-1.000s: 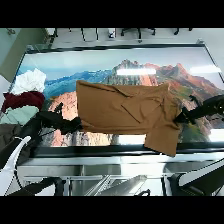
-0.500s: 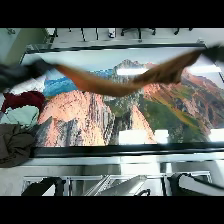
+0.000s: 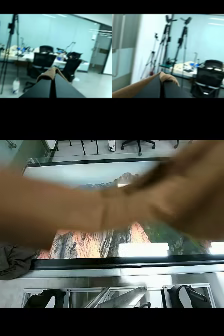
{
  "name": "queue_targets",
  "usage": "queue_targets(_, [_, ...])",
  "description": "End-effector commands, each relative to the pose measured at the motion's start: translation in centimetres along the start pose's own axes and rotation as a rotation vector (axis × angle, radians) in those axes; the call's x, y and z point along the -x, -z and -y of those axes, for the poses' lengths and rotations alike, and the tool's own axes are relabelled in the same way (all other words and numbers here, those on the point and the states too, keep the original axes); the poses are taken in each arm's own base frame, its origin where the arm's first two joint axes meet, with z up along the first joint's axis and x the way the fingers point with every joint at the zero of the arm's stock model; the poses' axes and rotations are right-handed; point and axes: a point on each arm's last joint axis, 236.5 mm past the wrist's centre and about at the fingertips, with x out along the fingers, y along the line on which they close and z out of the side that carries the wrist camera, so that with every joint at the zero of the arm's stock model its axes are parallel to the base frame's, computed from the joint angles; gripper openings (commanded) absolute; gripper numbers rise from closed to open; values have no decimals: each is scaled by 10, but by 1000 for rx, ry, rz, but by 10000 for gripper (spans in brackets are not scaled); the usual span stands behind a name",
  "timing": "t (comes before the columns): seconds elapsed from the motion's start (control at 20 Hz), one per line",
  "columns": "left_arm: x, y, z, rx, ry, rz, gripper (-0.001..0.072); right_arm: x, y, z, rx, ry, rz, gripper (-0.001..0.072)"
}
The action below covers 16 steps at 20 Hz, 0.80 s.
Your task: Fold the shirts.
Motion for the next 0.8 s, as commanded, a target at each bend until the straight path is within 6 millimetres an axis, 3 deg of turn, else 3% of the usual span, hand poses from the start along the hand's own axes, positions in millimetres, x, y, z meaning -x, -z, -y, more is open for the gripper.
queue_targets(0.0, [4,33,-41,17,-143,-85,12,6,9,8,7,59,-51,22])
queue_targets(0.1, [-26,76,-66,14,-193,-194,12,-11,43,11,-77,-13,-145,22])
queue_targets(0.3, [-106,210,-104,-4,-260,-526,12,-48,158,23,-359,-172,-386,22])
queue_targets(0.35, [-121,237,-109,-5,-268,-588,12,-53,177,25,-392,-181,-413,21])
queue_targets(0.4, [-134,250,-110,-5,-267,-618,12,-56,181,29,-405,-173,-413,21])
queue_targets(0.5, [-154,239,-95,18,-222,-596,12,-61,165,36,-401,-144,-348,22])
queue_targets(0.6, [-158,204,-64,55,-124,-535,12,-55,150,28,-377,-150,-325,22])
queue_targets(0.75, [-129,128,-19,43,5,-391,12,-33,111,5,-301,-151,-255,22])
